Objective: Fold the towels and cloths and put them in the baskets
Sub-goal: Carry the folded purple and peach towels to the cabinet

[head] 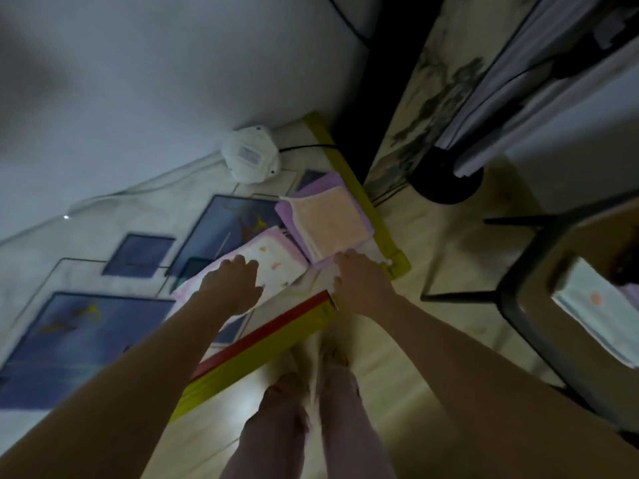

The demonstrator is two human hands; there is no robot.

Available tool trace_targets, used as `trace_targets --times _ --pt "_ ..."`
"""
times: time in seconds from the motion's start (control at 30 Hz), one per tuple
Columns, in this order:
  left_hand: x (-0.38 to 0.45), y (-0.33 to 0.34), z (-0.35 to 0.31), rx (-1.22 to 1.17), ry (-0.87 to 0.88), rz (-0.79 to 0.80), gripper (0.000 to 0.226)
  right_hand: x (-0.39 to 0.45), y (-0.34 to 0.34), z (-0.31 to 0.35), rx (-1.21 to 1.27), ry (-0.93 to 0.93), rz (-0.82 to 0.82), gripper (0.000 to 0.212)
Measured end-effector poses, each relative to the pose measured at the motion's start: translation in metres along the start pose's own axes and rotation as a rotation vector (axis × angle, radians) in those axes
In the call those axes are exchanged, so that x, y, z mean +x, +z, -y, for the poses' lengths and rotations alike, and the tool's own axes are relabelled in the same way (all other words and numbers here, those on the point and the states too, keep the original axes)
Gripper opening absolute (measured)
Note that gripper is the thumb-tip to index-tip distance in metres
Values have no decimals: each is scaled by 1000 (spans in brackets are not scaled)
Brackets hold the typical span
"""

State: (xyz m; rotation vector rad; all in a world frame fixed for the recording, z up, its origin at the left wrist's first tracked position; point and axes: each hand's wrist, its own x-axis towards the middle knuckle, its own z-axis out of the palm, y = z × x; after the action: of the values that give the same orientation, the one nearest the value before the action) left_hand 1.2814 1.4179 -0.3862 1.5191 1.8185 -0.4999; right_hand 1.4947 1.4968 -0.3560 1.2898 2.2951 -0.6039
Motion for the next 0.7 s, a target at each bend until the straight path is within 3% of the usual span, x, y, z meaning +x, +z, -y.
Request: trace_targets --times 0.17,0.4,0.57,0.7 --pt "67 19 18 -190 -54 -129 52 99 30 1 -118 -144 -63 41" --pt "115 48 35 -342 -165 -259 47 206 49 -4 -266 -294 -280 52" --pt "131 51 35 -397 -157 -330 48 255 34 -12 -345 -379 -83 87" --pt "141 44 27 -429 -76 -374 52 264 19 -14 -332 -342 -15 81"
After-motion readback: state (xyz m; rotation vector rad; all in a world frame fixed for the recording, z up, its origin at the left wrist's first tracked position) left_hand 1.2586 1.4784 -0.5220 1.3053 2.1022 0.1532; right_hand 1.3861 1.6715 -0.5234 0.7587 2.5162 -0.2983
